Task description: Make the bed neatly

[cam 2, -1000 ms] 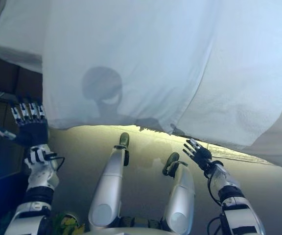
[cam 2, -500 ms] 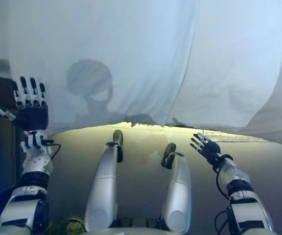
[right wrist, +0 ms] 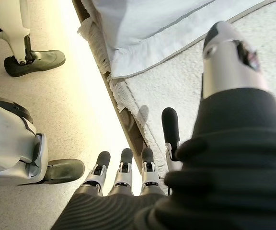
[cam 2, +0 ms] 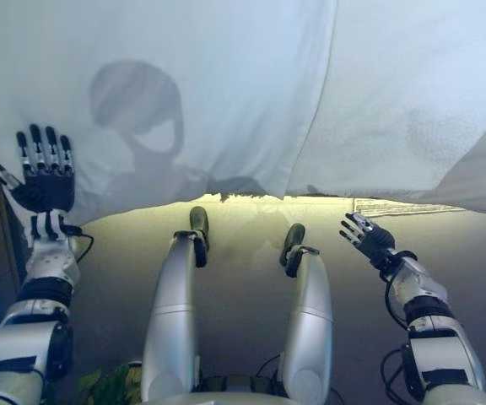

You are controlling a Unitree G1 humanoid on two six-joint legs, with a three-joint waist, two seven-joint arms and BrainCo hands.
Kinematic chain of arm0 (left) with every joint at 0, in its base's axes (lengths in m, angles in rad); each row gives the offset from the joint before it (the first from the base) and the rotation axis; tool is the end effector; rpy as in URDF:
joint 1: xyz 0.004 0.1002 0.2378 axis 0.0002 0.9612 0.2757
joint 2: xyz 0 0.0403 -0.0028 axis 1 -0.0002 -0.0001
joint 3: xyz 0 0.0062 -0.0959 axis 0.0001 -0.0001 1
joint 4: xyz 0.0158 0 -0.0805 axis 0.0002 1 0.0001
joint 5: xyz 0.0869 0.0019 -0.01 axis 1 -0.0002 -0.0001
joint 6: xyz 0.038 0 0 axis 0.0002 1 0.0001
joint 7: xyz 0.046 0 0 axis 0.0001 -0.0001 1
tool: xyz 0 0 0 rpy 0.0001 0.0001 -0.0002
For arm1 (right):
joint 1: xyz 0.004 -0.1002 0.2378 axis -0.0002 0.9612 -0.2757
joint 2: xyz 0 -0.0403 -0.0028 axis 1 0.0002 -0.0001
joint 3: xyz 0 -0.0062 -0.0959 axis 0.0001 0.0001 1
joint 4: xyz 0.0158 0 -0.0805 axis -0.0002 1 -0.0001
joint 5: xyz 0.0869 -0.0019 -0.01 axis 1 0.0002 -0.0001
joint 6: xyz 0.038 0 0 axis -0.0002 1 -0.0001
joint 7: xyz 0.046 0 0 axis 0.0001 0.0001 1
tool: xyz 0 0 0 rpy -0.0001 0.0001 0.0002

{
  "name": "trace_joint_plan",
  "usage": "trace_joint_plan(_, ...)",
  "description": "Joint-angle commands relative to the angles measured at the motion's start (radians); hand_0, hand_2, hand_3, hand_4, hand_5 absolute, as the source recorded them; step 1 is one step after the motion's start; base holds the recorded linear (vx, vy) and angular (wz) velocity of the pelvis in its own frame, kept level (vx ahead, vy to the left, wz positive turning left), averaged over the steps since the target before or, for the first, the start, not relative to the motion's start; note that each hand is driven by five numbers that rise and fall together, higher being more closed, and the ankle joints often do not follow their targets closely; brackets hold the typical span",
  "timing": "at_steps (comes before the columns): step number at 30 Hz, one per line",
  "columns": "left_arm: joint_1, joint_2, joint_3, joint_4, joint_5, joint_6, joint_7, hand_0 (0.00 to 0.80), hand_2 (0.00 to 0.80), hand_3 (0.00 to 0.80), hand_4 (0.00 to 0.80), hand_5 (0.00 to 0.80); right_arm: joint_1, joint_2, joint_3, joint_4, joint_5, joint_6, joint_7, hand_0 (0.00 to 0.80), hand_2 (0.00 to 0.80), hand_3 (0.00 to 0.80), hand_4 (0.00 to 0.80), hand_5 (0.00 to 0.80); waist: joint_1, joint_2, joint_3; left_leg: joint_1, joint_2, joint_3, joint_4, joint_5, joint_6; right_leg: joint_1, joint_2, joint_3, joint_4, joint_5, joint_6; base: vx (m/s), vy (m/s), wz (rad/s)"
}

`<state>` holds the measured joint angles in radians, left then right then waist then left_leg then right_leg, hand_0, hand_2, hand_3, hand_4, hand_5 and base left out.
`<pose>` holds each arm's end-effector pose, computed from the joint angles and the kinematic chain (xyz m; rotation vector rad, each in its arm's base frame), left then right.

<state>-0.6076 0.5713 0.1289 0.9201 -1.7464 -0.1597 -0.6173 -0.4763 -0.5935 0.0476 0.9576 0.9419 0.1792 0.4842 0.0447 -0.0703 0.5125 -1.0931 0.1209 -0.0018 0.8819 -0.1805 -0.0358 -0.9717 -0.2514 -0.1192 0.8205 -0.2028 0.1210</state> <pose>0.2699 0.3052 0.0954 -1.1369 -0.6072 0.0114 0.2421 -0.2962 0.0437 0.5140 0.3578 0.0810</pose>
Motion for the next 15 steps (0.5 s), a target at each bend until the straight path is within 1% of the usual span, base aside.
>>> trace_joint_plan(1,-0.004,0.038,0.012,0.074,-0.031,-0.012,0.055,0.000,0.000,0.000,0.000,0.000,0.011,-0.050,0.004,0.015,0.055,-0.038,0.029,0.000,0.000,0.000,0.000,0.000,0.017,-0.016,0.007,0.048,-0.017,-0.026,-0.065,-0.009,-0.012,-0.029,0.004,0.029,0.024,0.117,0.002,-0.013,-0.036,0.00)
trace_joint_plan(4,-0.003,0.052,0.030,0.113,-0.034,0.021,0.111,0.000,0.000,0.000,0.000,0.000,0.003,-0.059,0.006,0.014,0.074,-0.045,0.046,0.000,0.000,0.000,0.000,0.000,0.023,-0.025,0.007,0.028,-0.017,-0.036,-0.050,-0.013,-0.015,-0.040,0.005,0.019,0.031,0.115,0.003,-0.004,-0.010,0.00)
trace_joint_plan(8,-0.009,0.073,0.051,0.172,-0.039,0.074,0.185,0.000,0.000,0.000,0.000,0.000,-0.011,-0.064,0.006,0.007,0.079,-0.046,0.051,0.000,0.000,0.000,0.000,0.000,0.023,-0.028,0.007,0.011,-0.018,-0.042,-0.045,-0.011,-0.018,-0.052,0.008,0.016,0.034,0.116,0.003,0.000,0.000,0.00)
trace_joint_plan(12,0.002,0.079,0.064,0.209,-0.029,0.119,0.203,0.000,0.000,0.000,0.000,0.000,-0.019,-0.066,0.005,0.009,0.075,-0.055,0.046,0.000,0.000,0.000,0.000,0.000,0.025,-0.025,0.007,-0.001,-0.022,-0.043,-0.042,-0.011,-0.018,-0.062,0.006,0.014,0.035,0.117,0.005,0.000,0.000,0.00)
trace_joint_plan(15,0.010,0.087,0.075,0.228,-0.028,0.132,0.212,0.000,0.000,0.000,0.000,0.000,-0.021,-0.073,-0.001,0.013,0.076,-0.058,0.049,0.000,0.000,0.000,0.000,0.000,0.026,-0.024,0.007,-0.002,-0.023,-0.045,-0.045,-0.010,-0.020,-0.065,0.005,0.012,0.033,0.119,0.006,0.000,0.000,0.00)
